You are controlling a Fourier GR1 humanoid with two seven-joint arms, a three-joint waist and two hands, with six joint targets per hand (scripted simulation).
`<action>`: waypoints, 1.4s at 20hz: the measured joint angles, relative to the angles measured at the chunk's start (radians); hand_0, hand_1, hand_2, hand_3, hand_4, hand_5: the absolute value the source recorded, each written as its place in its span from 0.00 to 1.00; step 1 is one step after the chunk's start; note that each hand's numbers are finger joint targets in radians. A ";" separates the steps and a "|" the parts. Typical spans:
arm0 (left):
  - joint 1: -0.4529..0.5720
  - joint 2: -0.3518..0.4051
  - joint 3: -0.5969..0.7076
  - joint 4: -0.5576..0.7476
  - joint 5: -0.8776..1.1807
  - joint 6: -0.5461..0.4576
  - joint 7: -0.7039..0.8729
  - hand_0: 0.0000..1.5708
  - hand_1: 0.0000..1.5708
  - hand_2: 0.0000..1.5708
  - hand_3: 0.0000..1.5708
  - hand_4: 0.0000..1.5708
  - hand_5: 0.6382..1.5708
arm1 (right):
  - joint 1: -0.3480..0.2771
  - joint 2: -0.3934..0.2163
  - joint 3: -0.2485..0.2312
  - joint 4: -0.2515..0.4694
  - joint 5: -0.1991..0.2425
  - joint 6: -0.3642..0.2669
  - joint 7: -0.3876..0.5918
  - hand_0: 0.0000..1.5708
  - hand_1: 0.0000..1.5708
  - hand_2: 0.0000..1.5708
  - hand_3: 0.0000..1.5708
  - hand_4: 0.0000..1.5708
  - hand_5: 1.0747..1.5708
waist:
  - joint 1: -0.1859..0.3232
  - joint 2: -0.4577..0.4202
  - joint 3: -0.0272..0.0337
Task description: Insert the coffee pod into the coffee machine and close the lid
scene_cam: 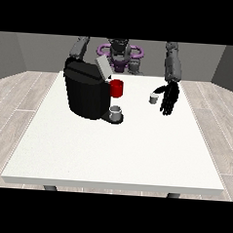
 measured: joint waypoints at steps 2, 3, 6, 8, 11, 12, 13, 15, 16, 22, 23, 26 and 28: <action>-0.017 -0.003 0.004 0.020 -0.004 -0.008 0.002 0.00 0.00 0.30 0.00 0.00 1.00 | -0.016 -0.003 -0.002 0.009 0.000 0.001 0.003 0.00 0.00 0.00 0.00 0.18 1.00 | 0.003 0.002 0.0019; -0.027 0.000 0.005 0.026 -0.007 -0.016 0.004 0.00 0.00 0.20 0.00 0.00 1.00 | -0.022 -0.003 -0.005 0.022 0.003 0.000 -0.010 0.00 0.00 0.00 0.00 0.21 1.00 | 0.006 0.004 0.0026; -0.035 -0.004 0.006 0.039 -0.012 -0.025 -0.019 0.00 0.00 0.25 0.00 0.00 1.00 | -0.024 0.002 -0.010 0.044 0.004 -0.009 -0.021 0.00 0.00 0.00 0.00 0.24 1.00 | 0.013 0.002 0.0049; -0.050 0.009 0.013 0.052 -0.019 -0.022 -0.033 0.25 0.25 0.45 0.38 0.00 1.00 | -0.043 0.003 -0.014 0.041 0.005 -0.019 -0.010 0.00 0.00 0.00 0.00 0.25 1.00 | 0.011 0.013 0.0065; -0.064 0.012 0.017 0.061 -0.040 0.006 -0.033 0.72 0.72 0.75 0.64 0.00 1.00 | -0.055 0.000 -0.028 0.066 0.001 -0.021 -0.023 0.00 0.00 0.00 0.00 0.25 1.00 | 0.011 0.019 0.0070; -0.068 0.014 0.021 0.069 -0.047 0.022 -0.034 0.68 0.68 0.73 0.69 0.00 1.00 | -0.055 -0.002 -0.026 0.064 0.001 -0.019 -0.019 0.00 0.00 0.00 0.00 0.25 1.00 | 0.005 0.021 0.0070; -0.075 0.019 0.021 0.074 -0.053 0.022 -0.032 0.71 0.71 0.75 0.71 0.00 1.00 | -0.057 -0.008 -0.033 0.075 -0.003 -0.013 -0.025 0.00 0.00 0.00 0.00 0.25 1.00 | 0.004 0.019 0.0058; -0.065 0.009 0.011 0.074 -0.076 0.047 -0.026 0.70 0.70 0.73 0.72 0.00 1.00 | -0.051 -0.004 -0.033 0.088 -0.006 -0.013 -0.020 0.00 0.00 0.00 0.00 0.26 1.00 | 0.003 0.003 0.0069; -0.066 0.008 0.006 0.068 -0.085 0.055 -0.029 0.75 0.75 0.76 0.69 0.00 1.00 | -0.052 -0.004 -0.039 0.105 -0.010 -0.010 -0.034 0.00 0.00 0.00 0.00 0.26 1.00 | 0.007 0.004 0.0067; -0.076 -0.015 -0.027 0.064 -0.140 0.075 -0.004 0.76 0.76 0.77 0.69 0.00 1.00 | -0.068 0.000 -0.047 0.156 -0.010 -0.016 -0.043 0.00 0.00 0.00 0.00 0.21 1.00 | 0.006 -0.022 0.0059; -0.069 -0.027 -0.036 0.060 -0.150 0.083 -0.001 0.80 0.80 0.79 0.69 0.07 1.00 | -0.067 0.002 -0.047 0.165 -0.007 -0.020 -0.048 0.00 0.00 0.00 0.00 0.21 1.00 | 0.010 -0.028 0.0064; -0.060 -0.049 -0.048 0.060 -0.164 0.088 -0.006 0.85 0.85 0.85 0.75 0.05 1.00 | -0.069 -0.006 -0.058 0.180 -0.014 -0.016 -0.046 0.00 0.00 0.00 0.00 0.19 1.00 | 0.015 -0.047 0.0060; -0.063 -0.067 -0.053 0.067 -0.174 0.093 0.001 0.77 0.77 0.83 0.77 0.09 1.00 | -0.073 -0.001 -0.056 0.186 -0.010 -0.027 -0.033 0.00 0.00 0.00 0.00 0.23 1.00 | 0.017 -0.059 0.0047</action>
